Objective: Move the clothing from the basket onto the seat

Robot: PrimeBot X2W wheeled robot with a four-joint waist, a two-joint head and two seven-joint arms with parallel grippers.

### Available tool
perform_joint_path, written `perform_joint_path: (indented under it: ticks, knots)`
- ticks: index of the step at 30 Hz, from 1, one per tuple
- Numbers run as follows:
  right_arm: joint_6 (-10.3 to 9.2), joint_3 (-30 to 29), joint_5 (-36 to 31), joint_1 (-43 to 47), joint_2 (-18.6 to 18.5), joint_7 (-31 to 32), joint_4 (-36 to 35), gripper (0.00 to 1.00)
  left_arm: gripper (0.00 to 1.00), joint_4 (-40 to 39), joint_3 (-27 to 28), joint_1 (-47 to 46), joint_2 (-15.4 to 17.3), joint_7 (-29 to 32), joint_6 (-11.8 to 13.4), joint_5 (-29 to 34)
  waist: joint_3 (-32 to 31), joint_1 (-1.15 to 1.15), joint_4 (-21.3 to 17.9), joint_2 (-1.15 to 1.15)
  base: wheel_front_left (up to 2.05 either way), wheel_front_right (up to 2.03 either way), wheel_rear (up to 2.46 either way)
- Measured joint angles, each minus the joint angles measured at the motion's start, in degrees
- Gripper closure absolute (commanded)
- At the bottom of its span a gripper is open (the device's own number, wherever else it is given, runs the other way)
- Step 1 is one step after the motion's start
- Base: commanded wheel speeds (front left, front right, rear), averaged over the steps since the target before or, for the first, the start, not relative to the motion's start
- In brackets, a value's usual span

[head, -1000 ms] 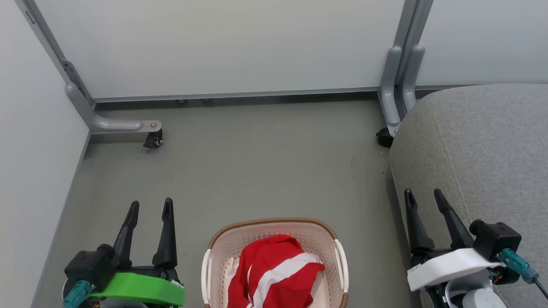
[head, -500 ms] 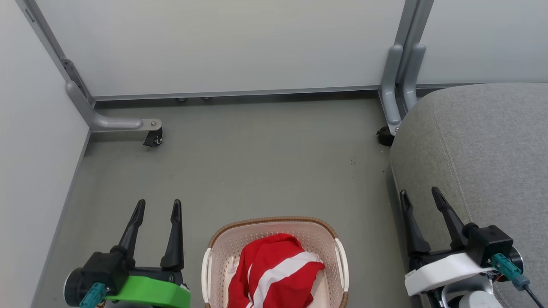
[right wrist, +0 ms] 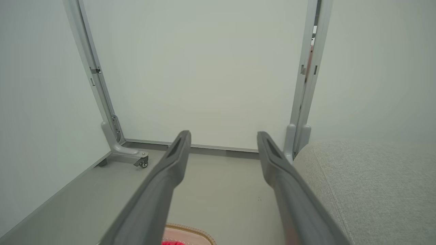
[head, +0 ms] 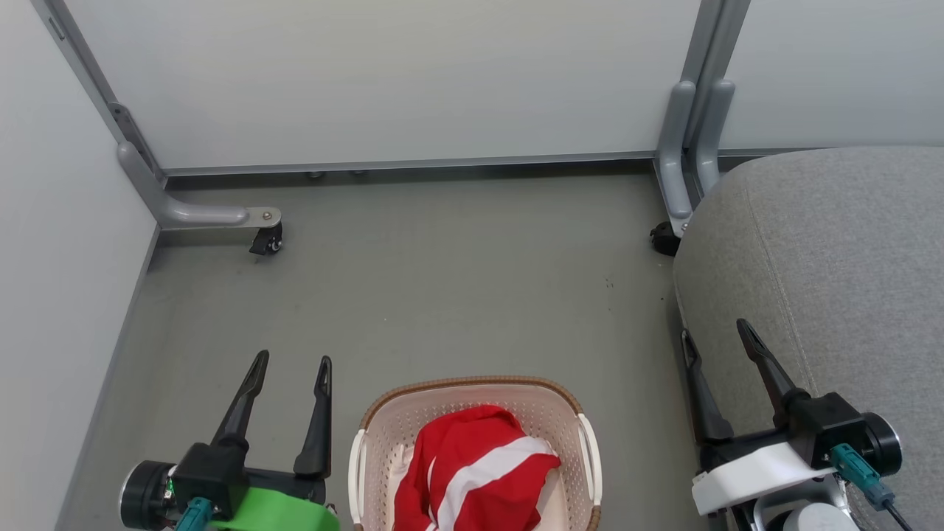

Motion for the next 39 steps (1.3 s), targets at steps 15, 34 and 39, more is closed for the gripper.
perform_joint_path:
  ticks: [15,34,39]
  knots:
    - [0.00,0.48,-1.15,0.16,-0.02,-0.30,0.12,0.00,0.00,0.22,-0.42,0.40,0.09,-0.34,0.00,1.22,-0.27,0.00,-0.17,0.00,0.00,0.00,0.00]
    - [0.00,0.41,-0.49,0.16,-0.02,-0.31,0.67,0.00,0.00,1.75,-1.55,0.45,0.56,-0.43,-0.01,0.26,-0.01,0.00,-0.98,0.00,0.00,0.00,0.00]
    - [0.00,-1.37,-0.19,0.18,-0.05,-0.31,0.40,0.00,0.00,5.16,-3.24,0.30,0.67,-0.43,-0.01,-1.20,1.12,0.00,-1.97,0.00,0.00,0.00,0.00]
